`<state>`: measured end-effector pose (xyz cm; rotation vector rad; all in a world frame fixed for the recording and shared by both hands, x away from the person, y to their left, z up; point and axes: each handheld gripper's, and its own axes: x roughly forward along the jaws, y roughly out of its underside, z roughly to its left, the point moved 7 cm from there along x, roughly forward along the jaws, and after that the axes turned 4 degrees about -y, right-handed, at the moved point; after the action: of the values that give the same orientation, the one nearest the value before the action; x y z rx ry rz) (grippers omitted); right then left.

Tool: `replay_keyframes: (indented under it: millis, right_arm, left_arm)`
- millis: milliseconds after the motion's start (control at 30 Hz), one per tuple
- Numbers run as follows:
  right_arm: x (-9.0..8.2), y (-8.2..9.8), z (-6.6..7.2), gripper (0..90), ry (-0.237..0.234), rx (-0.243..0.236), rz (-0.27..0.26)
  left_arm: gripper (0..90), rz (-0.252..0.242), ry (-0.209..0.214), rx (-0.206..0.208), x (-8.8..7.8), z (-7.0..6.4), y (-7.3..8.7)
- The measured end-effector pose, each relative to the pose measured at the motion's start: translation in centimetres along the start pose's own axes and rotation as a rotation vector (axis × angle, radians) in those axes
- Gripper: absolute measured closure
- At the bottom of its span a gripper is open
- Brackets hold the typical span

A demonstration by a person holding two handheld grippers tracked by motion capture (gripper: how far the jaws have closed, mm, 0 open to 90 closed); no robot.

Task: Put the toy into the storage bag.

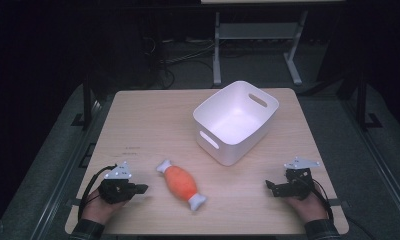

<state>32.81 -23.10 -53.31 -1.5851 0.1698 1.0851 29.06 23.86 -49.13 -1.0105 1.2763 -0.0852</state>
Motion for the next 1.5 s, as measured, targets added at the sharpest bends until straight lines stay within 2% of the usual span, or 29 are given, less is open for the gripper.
replay_keyframes:
  millis: [33,233,633,833,1500]
  right_arm:
    - [0.0,0.0,0.0,1.9,0.0,0.0,0.0]
    - [0.0,0.0,0.0,1.9,0.0,0.001,0.0]
    - [0.0,0.0,0.0,1.9,0.0,0.001,0.0]
    - [0.0,0.0,0.0,1.9,0.0,0.001,-0.001]
    - [0.0,0.0,0.0,1.9,0.0,0.001,-0.001]
  left_arm:
    - [90.0,0.011,0.015,0.016,0.1,-0.5,-0.2]
    - [90.0,0.028,0.062,0.043,0.2,-1.8,-1.0]
    - [90.0,0.041,0.117,0.09,1.0,-3.6,-2.2]
    - [90.0,0.054,0.152,0.127,1.9,-5.2,-3.0]
    - [90.0,0.093,0.212,0.202,5.2,-8.2,-5.4]
